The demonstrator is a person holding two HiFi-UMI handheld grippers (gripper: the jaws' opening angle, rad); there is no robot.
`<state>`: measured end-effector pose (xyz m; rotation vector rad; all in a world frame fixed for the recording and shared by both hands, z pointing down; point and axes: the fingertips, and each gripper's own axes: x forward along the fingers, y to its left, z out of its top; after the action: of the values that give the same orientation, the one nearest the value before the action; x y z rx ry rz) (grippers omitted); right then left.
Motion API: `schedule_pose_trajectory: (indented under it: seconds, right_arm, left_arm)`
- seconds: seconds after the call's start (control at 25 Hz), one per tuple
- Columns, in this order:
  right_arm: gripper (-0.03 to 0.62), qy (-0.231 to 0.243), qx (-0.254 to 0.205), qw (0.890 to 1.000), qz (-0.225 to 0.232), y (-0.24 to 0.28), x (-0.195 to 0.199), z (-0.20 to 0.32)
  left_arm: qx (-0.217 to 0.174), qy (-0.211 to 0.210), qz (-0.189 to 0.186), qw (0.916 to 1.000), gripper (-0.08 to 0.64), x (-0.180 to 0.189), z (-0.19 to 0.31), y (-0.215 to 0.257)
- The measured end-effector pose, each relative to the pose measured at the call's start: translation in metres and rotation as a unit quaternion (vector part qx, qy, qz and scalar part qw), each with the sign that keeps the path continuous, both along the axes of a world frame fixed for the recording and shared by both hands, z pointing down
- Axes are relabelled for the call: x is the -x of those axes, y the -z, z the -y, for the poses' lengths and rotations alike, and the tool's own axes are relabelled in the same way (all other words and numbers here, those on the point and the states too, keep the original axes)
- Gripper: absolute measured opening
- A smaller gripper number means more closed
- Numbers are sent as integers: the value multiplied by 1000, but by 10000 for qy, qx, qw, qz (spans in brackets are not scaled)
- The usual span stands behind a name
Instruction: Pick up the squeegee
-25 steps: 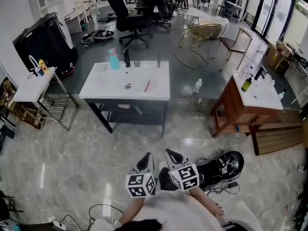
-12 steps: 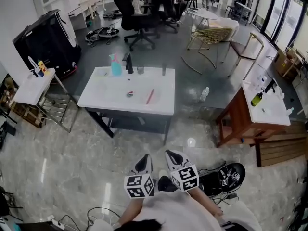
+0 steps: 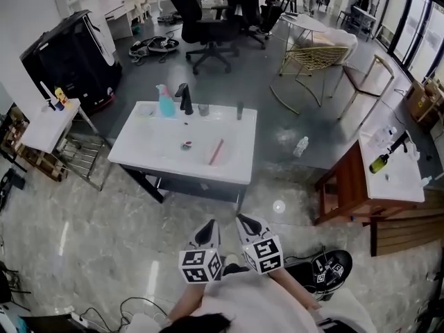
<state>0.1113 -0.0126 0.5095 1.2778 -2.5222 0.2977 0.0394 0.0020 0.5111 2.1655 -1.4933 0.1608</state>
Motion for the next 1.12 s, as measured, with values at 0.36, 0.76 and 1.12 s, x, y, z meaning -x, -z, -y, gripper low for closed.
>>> schedule_pose_trajectory:
  seconds: [0.36, 0.76, 1.12]
  right_arm:
    - [29, 206, 32, 9998, -41, -7, -17, 37]
    - [29, 452, 293, 9985, 119, -25, -7, 44]
    - [29, 572, 330, 9978, 12, -32, 9, 66]
  left_arm:
    - [56, 185, -44, 9998, 26, -22, 31, -8]
    - [230, 406, 164, 9988, 26, -13, 43, -18]
    - [85, 516, 241, 9983, 26, 5, 65, -11]
